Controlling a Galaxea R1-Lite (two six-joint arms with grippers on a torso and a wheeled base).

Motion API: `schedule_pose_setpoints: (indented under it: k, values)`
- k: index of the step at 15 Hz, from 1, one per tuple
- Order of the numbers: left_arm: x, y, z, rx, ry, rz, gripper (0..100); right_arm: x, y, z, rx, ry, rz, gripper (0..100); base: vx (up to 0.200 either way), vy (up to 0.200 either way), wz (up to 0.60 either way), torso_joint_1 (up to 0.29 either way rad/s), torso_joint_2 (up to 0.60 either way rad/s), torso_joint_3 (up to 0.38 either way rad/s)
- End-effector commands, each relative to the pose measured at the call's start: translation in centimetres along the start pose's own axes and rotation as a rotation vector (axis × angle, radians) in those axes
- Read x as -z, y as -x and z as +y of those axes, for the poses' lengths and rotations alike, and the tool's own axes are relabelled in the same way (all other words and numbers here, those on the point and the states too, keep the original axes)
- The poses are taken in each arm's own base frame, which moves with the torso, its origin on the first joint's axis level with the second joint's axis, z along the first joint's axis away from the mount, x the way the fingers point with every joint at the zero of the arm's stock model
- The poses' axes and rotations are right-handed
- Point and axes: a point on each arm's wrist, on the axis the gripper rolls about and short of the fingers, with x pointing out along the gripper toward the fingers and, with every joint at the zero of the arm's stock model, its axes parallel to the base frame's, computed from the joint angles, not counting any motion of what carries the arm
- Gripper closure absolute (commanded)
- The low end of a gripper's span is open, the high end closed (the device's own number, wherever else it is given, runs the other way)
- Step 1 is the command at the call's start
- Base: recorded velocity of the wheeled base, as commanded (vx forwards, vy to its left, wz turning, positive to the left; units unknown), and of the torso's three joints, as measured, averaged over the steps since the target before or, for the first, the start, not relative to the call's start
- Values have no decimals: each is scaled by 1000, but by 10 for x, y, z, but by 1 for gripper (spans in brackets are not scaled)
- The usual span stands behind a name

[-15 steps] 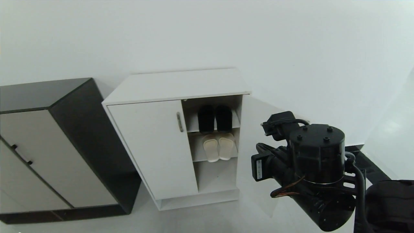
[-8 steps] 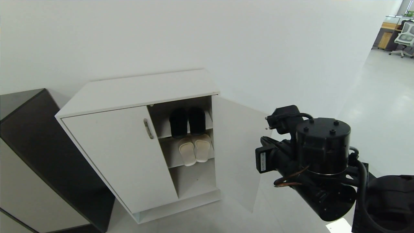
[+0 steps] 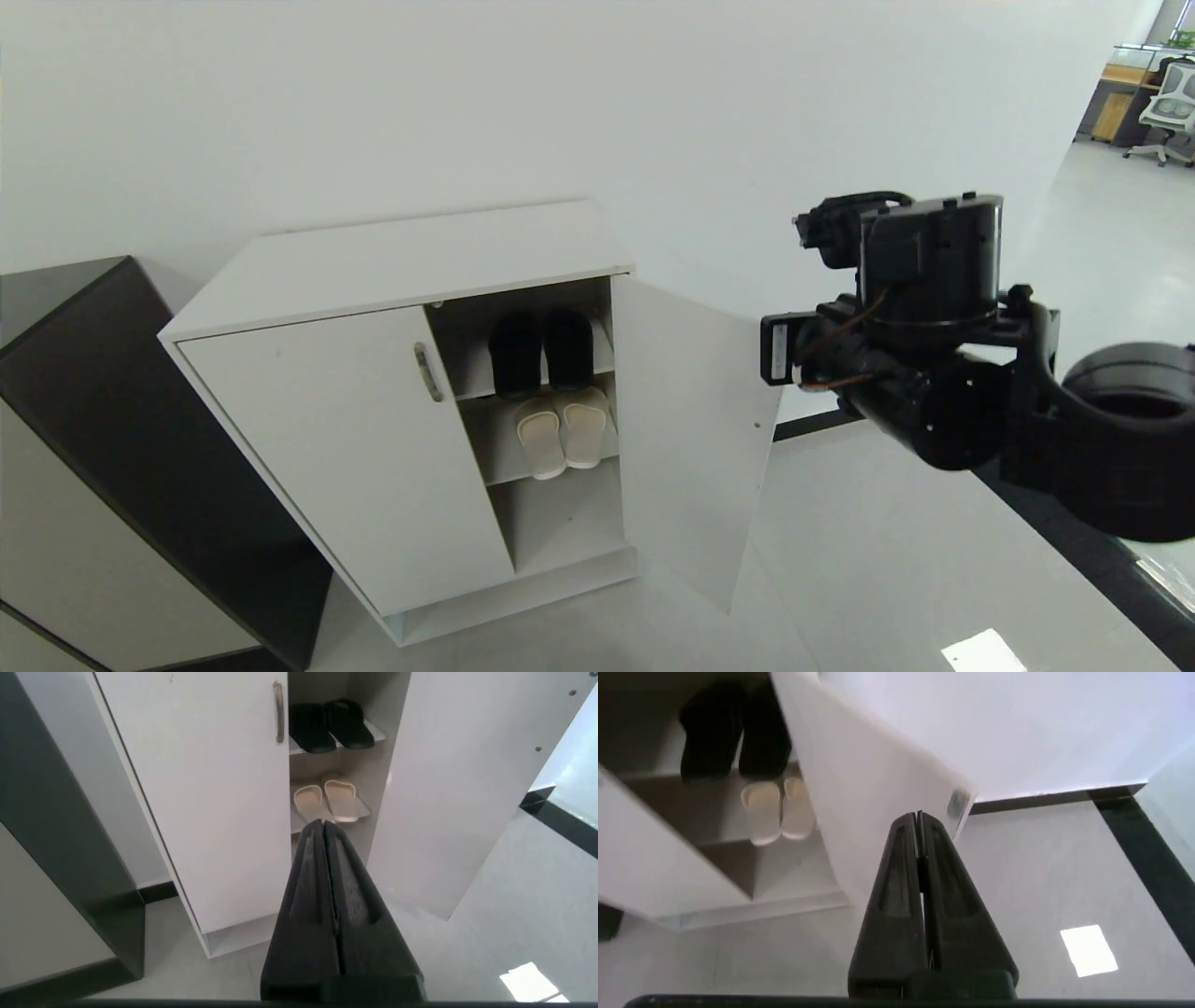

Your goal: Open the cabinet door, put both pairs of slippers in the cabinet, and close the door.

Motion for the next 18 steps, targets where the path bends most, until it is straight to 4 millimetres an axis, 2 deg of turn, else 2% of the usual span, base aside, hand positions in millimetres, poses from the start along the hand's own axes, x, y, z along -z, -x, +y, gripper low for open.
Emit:
schedule_pose_setpoints:
  k: [1,3,4,7,11,18]
  values:
    - [0,0,0,-1,0,1,100,-13,-33,-7,47,-24,3,100,-200,0,0,2,2,2]
    - [0,0,0,-1,2,1,100,-11,-51,-9,64,-28,6,100,-200,0,0,2,-2,2]
    - [0,0,0,-1,0,1,100,-9,-58,-8,57,-27,12,100,0,0,0,0,0,0]
    - [0,0,0,-1,2,1,100,-10,-97,-10,67,-44,-1,100,0,0,0,0,0,0]
    - [0,0,0,-1,2,1,100,-3,-138,-23,96,-55,6,100,0,0,0,0,0,0]
    - [0,0,0,2,0,1,100,10,-161,-25,88,-53,23,100,0,0,0,0,0,0]
